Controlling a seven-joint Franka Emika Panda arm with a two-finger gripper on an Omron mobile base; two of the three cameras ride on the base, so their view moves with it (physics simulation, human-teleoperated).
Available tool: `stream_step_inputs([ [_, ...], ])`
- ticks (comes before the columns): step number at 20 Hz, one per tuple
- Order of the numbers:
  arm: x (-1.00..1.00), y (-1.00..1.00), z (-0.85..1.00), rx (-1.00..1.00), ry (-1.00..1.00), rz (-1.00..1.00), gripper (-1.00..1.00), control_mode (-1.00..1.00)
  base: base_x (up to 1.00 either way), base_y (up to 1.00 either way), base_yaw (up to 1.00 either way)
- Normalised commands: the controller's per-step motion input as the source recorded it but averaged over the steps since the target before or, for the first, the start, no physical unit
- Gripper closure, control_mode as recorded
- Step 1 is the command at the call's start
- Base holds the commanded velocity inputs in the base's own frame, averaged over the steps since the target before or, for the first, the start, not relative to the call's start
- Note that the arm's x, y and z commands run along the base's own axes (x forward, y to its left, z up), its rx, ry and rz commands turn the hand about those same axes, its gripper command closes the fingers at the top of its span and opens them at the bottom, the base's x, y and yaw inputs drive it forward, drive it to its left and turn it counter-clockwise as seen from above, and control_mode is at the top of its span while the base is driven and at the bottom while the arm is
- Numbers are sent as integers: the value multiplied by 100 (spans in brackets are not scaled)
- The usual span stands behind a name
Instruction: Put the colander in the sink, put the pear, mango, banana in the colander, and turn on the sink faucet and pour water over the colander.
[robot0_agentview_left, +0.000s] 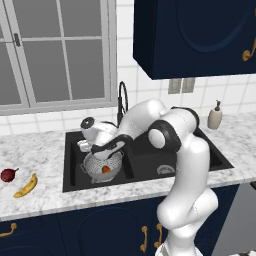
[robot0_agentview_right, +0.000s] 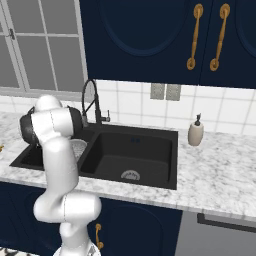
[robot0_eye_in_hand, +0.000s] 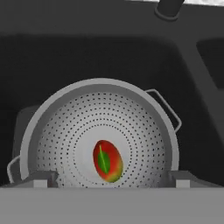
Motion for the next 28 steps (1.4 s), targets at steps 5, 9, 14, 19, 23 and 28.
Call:
stream_step_inputs([
  [5,-60,85,79,0,6,0,-100,-100,0,0,0],
  [9,-84,77,66,6,-9,0,-100,-100,0,0,0],
  [14,-75,68,52,15,-17,12,-100,-100,0,0,0],
  [19,-53,53,41,25,-11,16,-100,-100,0,0,0],
  [23,-27,64,32,21,0,9,-100,-100,0,0,0],
  [28,-3,64,10,7,0,1,-100,-100,0,0,0],
])
